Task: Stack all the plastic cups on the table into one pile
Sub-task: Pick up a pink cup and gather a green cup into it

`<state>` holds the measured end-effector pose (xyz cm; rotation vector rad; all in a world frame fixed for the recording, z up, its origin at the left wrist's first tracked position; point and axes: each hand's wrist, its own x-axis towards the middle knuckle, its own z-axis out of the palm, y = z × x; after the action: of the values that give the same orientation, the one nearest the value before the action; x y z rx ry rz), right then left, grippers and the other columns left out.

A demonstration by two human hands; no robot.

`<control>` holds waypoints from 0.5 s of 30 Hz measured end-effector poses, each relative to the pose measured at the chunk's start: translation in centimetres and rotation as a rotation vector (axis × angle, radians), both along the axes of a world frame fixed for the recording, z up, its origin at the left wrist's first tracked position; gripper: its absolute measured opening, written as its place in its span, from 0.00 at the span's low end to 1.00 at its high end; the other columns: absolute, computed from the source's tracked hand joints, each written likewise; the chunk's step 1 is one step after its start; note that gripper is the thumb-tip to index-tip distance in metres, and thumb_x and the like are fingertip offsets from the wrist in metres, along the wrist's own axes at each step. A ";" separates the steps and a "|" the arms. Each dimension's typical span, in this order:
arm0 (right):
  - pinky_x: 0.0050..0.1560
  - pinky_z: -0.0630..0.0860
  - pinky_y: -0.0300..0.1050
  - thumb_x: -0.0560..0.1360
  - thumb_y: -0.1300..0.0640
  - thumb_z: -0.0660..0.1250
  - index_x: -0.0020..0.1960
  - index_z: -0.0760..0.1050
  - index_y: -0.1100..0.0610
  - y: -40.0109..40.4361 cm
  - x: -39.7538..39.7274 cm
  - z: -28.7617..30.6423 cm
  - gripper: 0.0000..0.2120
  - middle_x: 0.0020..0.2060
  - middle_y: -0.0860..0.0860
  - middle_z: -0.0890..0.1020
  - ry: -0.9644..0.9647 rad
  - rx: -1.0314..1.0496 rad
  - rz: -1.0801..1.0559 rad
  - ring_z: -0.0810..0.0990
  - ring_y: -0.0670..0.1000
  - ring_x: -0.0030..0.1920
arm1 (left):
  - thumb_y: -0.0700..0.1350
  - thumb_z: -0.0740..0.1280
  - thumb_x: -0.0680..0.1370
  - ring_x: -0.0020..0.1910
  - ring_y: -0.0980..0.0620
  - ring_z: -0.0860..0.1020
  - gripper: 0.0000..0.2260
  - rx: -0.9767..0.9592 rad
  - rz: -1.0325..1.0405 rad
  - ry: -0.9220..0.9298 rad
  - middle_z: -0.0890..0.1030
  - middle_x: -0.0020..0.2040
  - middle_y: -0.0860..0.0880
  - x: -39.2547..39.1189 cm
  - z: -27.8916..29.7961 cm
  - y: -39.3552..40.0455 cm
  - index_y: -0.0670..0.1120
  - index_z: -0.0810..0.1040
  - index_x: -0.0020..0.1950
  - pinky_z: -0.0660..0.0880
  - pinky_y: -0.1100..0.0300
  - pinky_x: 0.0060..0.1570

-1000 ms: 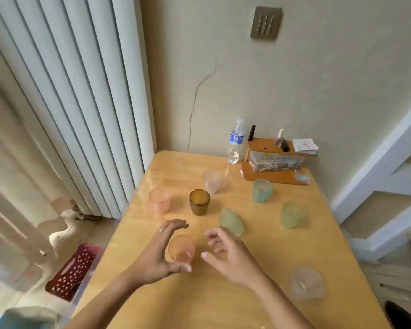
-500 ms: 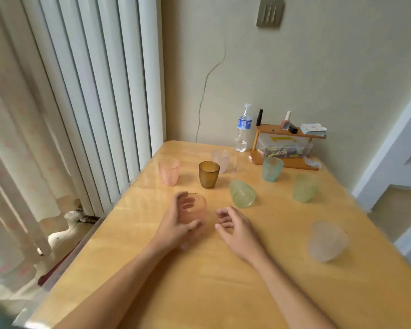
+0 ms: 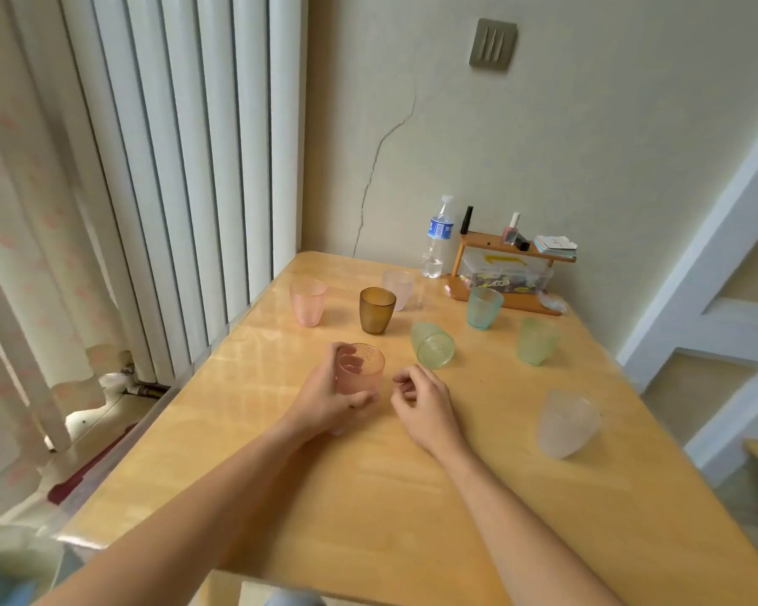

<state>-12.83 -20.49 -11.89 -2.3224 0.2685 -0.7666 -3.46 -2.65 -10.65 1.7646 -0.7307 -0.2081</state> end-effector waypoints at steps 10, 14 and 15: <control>0.59 0.70 0.52 0.71 0.53 0.75 0.60 0.73 0.61 -4.6 3.8 1.2 0.23 0.57 0.58 0.74 -0.186 -0.066 -0.420 0.76 0.63 0.57 | 0.43 0.83 0.72 0.36 0.50 0.79 0.33 -0.031 -0.046 0.064 0.81 0.62 0.50 0.2 -0.4 -0.2 0.57 0.67 0.68 0.78 0.53 0.22; 0.67 0.68 0.55 0.69 0.45 0.78 0.72 0.68 0.51 -5.2 5.9 1.1 0.36 0.69 0.57 0.67 0.026 0.032 -0.419 0.67 0.62 0.68 | 0.41 0.81 0.73 0.25 0.53 0.78 0.32 -0.011 -0.032 0.057 0.81 0.63 0.48 -0.1 -0.4 -0.3 0.53 0.66 0.69 0.76 0.54 0.21; 0.68 0.68 0.55 0.69 0.45 0.78 0.73 0.67 0.50 -5.2 6.3 0.9 0.38 0.70 0.56 0.66 0.054 0.058 -0.405 0.66 0.62 0.69 | 0.41 0.81 0.73 0.25 0.53 0.78 0.32 -0.008 -0.028 0.050 0.81 0.63 0.48 -0.1 -0.5 -0.3 0.53 0.66 0.69 0.75 0.55 0.22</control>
<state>-6.50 -25.68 -10.98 -2.2629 0.7921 -0.8739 -3.52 -2.99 -11.11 1.7366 -0.7201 -0.2670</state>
